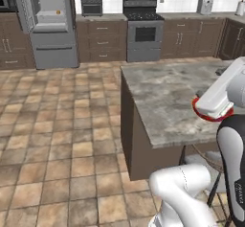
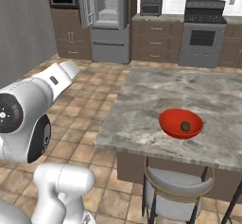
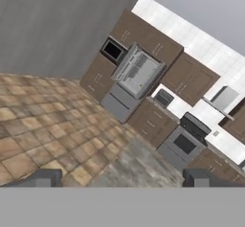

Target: Retrieve the kiwi and orange from the fridge and place them into the bowl on the dining table.

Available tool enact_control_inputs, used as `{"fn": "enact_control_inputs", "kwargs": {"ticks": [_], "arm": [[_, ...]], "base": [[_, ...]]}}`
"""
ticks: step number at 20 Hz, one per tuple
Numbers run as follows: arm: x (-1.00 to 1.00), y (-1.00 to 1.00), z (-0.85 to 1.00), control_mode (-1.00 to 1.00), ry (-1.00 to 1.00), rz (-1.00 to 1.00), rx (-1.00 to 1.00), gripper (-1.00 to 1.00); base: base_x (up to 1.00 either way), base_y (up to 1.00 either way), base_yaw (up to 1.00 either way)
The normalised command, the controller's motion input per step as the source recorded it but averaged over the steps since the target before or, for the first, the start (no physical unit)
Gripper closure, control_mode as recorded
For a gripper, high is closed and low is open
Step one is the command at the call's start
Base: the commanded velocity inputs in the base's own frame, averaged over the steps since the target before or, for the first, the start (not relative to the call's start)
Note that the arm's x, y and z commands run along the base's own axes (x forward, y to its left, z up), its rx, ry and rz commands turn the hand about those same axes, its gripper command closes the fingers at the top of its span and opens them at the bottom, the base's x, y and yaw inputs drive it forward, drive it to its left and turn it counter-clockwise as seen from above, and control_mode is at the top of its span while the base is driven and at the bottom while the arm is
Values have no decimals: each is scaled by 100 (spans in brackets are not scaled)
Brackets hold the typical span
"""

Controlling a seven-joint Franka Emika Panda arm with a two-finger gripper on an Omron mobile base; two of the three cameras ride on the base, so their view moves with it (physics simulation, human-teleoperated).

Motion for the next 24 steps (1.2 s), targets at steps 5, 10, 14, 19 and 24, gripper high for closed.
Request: {"fn": "enact_control_inputs", "kwargs": {"ticks": [5,10,14,19,24], "arm": [[0,0,0,100,0,0,0,-100],[0,0,0,100,0,0,0,-100],[0,0,0,100,0,0,0,-100],[0,0,0,100,0,0,0,-100],[0,0,0,100,0,0,0,-100]], "base": [[24,100,-17],[33,100,-17],[60,100,-7],[99,98,2],[100,68,10]]}}
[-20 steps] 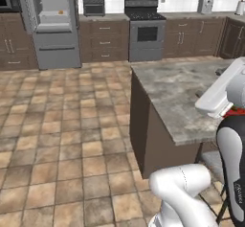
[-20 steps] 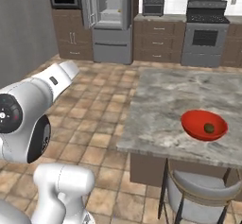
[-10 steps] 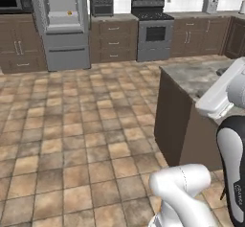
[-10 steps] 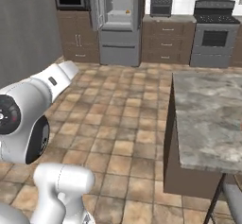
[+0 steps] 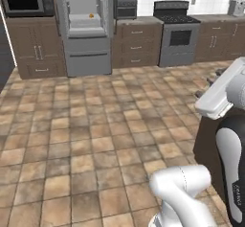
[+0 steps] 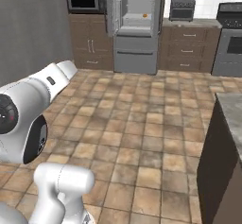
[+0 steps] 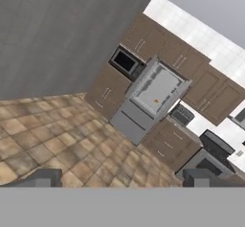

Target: Retrieve the kiwi and orange from the fridge and place them into the bowl on the dining table.

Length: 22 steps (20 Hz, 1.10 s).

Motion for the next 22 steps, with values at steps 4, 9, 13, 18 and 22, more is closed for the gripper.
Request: {"fn": "enact_control_inputs", "kwargs": {"ticks": [4,9,13,18,22], "arm": [[0,0,0,100,0,0,0,-100],[0,0,0,100,0,0,0,-100],[0,0,0,100,0,0,0,-100],[0,0,0,100,0,0,0,-100],[0,0,0,100,0,0,0,-100]], "base": [[100,19,2],[100,0,1],[100,-16,0],[100,-4,0],[100,0,0]]}}
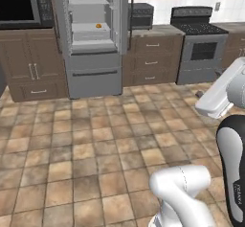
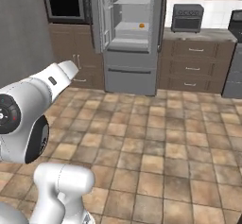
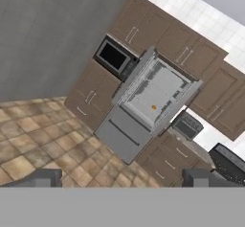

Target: Retrieve the kiwi and orange from the fridge and place them into the bowl on the dining table.

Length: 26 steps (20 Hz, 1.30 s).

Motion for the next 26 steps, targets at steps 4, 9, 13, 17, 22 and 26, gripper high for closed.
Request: {"fn": "enact_control_inputs", "kwargs": {"ticks": [4,9,13,17,22,26], "arm": [[0,0,0,100,0,0,0,-100],[0,0,0,100,0,0,0,-100],[0,0,0,100,0,0,0,-100],[0,0,0,100,0,0,0,-100],[0,0,0,100,0,0,0,-100],[0,0,0,100,0,0,0,-100]], "base": [[100,0,0],[100,3,0],[100,13,0],[100,14,0],[100,13,0],[98,19,0]]}}
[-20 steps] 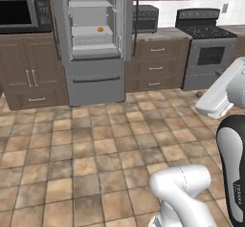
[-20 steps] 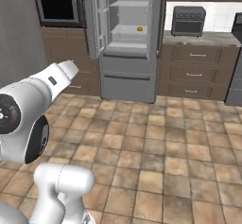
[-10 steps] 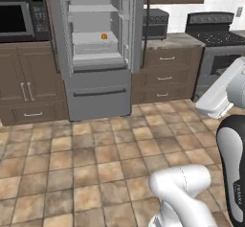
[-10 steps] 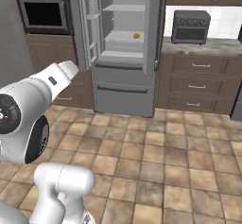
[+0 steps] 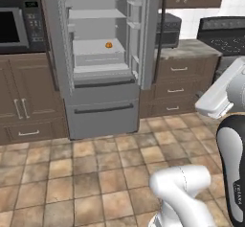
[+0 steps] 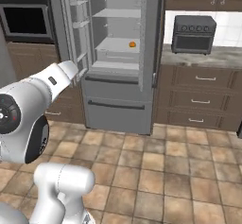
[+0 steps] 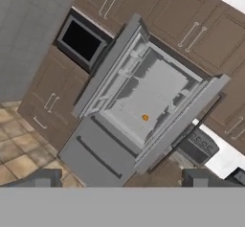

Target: Retrieve the kiwi and orange from the fridge and place them into the bowl on the dining table.

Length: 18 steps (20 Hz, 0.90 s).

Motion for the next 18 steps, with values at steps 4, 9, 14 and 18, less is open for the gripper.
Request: {"fn": "enact_control_inputs", "kwargs": {"ticks": [4,9,14,18], "arm": [[0,0,0,100,0,0,0,-100],[0,0,0,100,0,0,0,-100],[0,0,0,100,0,0,0,-100],[0,0,0,100,0,0,0,-100]], "base": [[96,25,-1],[93,29,-2],[88,37,-4],[71,44,-7]]}}
